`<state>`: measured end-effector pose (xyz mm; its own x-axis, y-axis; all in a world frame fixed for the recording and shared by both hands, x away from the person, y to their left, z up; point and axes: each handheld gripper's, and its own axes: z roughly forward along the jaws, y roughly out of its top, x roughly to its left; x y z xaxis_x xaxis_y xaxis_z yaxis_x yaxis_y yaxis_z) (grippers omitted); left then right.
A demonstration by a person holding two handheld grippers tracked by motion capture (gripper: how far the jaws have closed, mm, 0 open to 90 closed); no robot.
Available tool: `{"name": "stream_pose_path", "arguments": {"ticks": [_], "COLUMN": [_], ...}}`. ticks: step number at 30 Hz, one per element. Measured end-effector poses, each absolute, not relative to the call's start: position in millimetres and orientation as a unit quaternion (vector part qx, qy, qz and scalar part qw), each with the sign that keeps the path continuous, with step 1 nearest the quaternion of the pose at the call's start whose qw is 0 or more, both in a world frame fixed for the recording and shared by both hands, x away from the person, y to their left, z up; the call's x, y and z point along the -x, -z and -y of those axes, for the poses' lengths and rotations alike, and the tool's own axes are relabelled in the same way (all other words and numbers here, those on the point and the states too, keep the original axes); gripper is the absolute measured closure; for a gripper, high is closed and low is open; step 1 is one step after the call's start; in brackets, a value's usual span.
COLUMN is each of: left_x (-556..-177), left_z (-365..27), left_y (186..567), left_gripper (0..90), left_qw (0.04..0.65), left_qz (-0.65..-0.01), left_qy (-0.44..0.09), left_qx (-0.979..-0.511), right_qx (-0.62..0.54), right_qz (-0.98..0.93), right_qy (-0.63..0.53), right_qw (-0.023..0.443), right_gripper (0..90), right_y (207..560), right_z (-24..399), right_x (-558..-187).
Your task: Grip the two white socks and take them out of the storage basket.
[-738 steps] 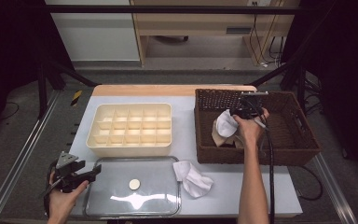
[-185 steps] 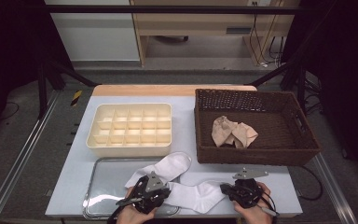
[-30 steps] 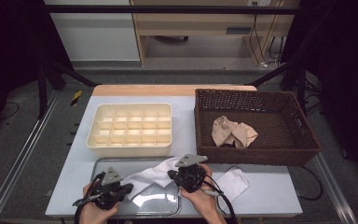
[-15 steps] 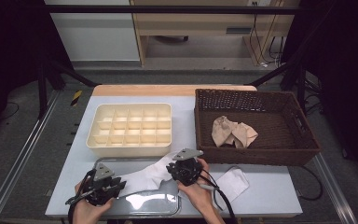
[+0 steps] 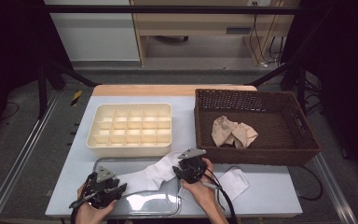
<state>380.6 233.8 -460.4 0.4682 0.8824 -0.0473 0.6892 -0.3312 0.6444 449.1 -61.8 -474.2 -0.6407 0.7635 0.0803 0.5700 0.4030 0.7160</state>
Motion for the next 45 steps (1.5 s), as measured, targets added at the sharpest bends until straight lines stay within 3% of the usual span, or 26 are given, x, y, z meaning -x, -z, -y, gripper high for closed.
{"name": "stream_pose_path", "arguments": {"ticks": [1, 2, 5, 15, 20, 24, 30, 36, 39, 41, 45], "left_x": [-382, -384, -391, -405, -408, -409, -409, -410, -411, -412, -416], "left_z": [-235, -236, -240, -253, -255, -259, -262, -258, -257, -255, -254], "left_y": [460, 461, 461, 458, 461, 460, 460, 463, 463, 463, 463], "left_gripper": [71.1, 75.0, 80.0, 80.2, 76.4, 72.8, 71.3, 76.3, 79.5, 81.6, 83.1], "left_qw": [0.307, 0.313, 0.321, 0.332, 0.334, 0.338, 0.344, 0.336, 0.334, 0.332, 0.329], "left_qz": [-0.49, -0.494, -0.498, -0.473, -0.476, -0.48, -0.48, -0.476, -0.475, -0.472, -0.468], "left_qy": [-0.154, -0.148, -0.133, -0.177, -0.176, -0.179, -0.176, -0.173, -0.171, -0.173, -0.179], "left_qx": [-0.801, -0.798, -0.795, -0.797, -0.794, -0.79, -0.788, -0.794, -0.796, -0.798, -0.8], "right_qx": [-0.405, -0.405, -0.404, -0.377, -0.365, -0.39, -0.421, -0.427, -0.423, -0.428, -0.442], "right_qz": [-0.826, -0.825, -0.825, -0.84, -0.826, -0.81, -0.802, -0.806, -0.813, -0.812, -0.801], "right_qy": [-0.37, -0.373, -0.372, -0.388, -0.424, -0.425, -0.411, -0.398, -0.388, -0.384, -0.385], "right_qw": [0.131, 0.129, 0.131, 0.038, 0.068, 0.1, 0.103, 0.101, 0.1, 0.1, 0.124], "right_gripper": [71.8, 80.6, 88.7, 85.0, 71.8, 70.4, 68.9, 72.8, 86.0, 90.0, 90.0], "right_y": [474, 474, 472, 460, 455, 452, 468, 479, 482, 480, 476], "right_z": [62, 62, 60, 62, 73, 96, 108, 97, 92, 93, 99], "right_x": [-449, -448, -444, -408, -405, -409, -420, -432, -432, -432, -433]}}
